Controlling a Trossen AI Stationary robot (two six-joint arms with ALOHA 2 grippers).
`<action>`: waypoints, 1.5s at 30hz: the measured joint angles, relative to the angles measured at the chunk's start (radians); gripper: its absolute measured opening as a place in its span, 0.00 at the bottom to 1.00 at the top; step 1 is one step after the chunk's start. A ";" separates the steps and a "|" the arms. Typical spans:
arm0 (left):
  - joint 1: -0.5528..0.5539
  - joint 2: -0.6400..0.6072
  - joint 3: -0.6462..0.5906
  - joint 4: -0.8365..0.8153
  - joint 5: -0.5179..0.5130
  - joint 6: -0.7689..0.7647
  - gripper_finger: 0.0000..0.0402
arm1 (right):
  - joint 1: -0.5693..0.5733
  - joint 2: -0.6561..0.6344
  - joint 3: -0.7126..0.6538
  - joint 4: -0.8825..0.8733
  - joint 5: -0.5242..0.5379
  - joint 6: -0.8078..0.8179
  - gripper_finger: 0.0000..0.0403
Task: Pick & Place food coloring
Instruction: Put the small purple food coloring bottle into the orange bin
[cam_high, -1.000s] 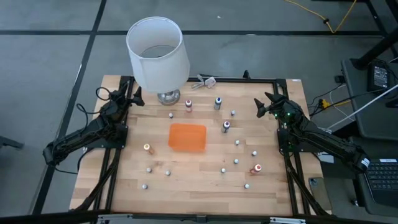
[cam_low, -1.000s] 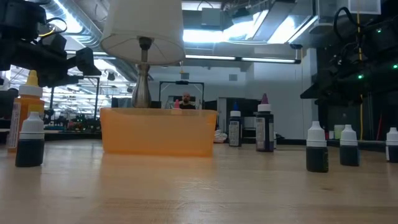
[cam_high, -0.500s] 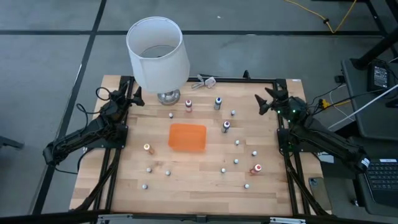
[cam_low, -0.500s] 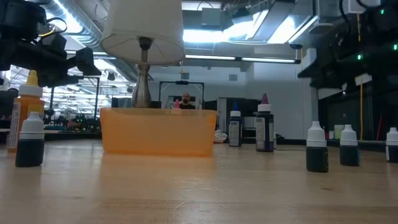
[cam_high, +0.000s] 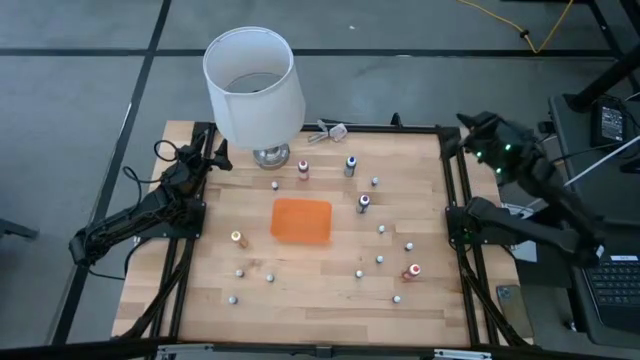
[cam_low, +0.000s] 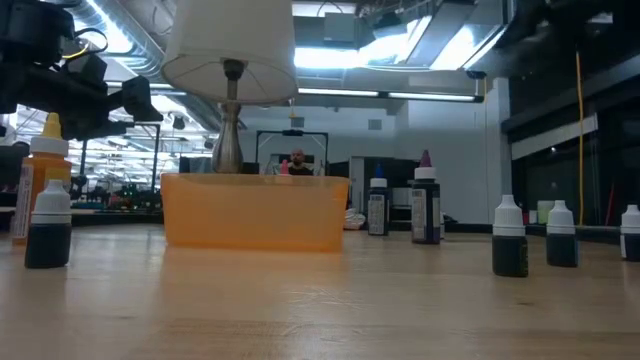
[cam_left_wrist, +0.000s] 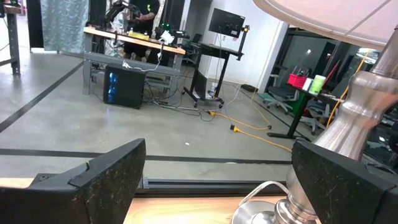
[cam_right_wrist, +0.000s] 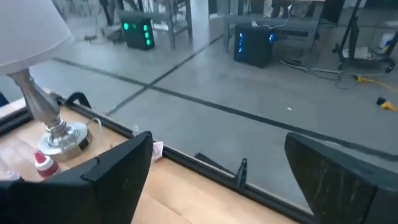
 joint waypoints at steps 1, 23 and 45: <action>0.000 0.000 0.000 0.000 0.000 0.000 0.97 | 0.000 0.030 0.055 -0.038 0.000 -0.018 0.91; 0.000 0.000 0.000 0.000 0.000 0.000 0.97 | 0.012 0.637 0.483 -0.426 -0.296 -0.728 0.91; 0.000 0.000 0.000 0.000 0.000 0.000 0.97 | 0.199 0.988 0.482 -0.485 -0.297 -0.720 0.91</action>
